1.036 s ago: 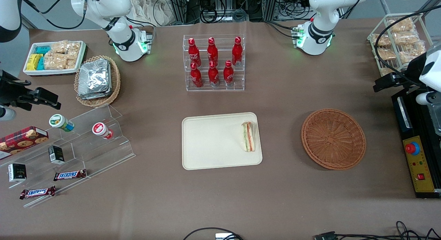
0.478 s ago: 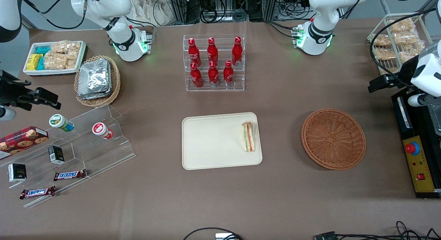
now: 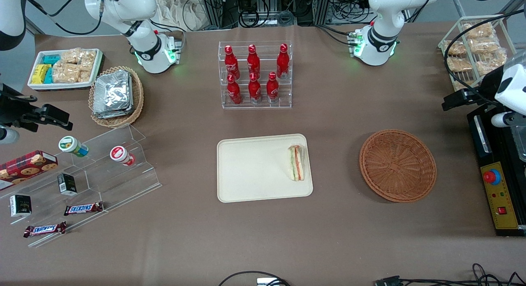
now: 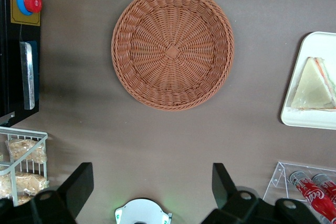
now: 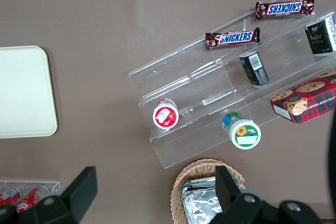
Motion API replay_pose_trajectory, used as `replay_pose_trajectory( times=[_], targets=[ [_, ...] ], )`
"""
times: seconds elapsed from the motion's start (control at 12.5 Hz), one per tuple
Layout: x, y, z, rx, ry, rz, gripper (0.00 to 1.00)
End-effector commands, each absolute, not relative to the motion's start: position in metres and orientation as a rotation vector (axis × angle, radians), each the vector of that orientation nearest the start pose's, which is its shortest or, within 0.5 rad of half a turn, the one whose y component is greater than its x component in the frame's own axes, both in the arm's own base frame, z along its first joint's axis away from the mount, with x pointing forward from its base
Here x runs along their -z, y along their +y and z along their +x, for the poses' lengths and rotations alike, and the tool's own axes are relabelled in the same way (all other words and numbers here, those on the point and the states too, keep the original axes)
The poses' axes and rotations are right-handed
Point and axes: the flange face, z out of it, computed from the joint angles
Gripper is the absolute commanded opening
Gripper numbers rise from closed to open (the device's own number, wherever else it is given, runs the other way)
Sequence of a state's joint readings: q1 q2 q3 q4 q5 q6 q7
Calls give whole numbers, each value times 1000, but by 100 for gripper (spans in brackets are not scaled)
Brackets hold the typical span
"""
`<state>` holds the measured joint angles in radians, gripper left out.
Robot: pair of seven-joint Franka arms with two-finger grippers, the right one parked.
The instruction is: Place sandwich from basket to tray
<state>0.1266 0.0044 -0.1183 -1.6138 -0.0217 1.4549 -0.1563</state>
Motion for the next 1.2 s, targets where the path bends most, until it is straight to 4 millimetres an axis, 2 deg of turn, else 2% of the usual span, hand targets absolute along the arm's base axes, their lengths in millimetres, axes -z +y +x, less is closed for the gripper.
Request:
replay_pose_trajectory(
  times=[0.0, 1.12],
  targets=[
    [-598, 4, 539, -239, -266, -3123, 100],
    [-596, 2, 540, -242, -280, -3120, 100]
  ],
)
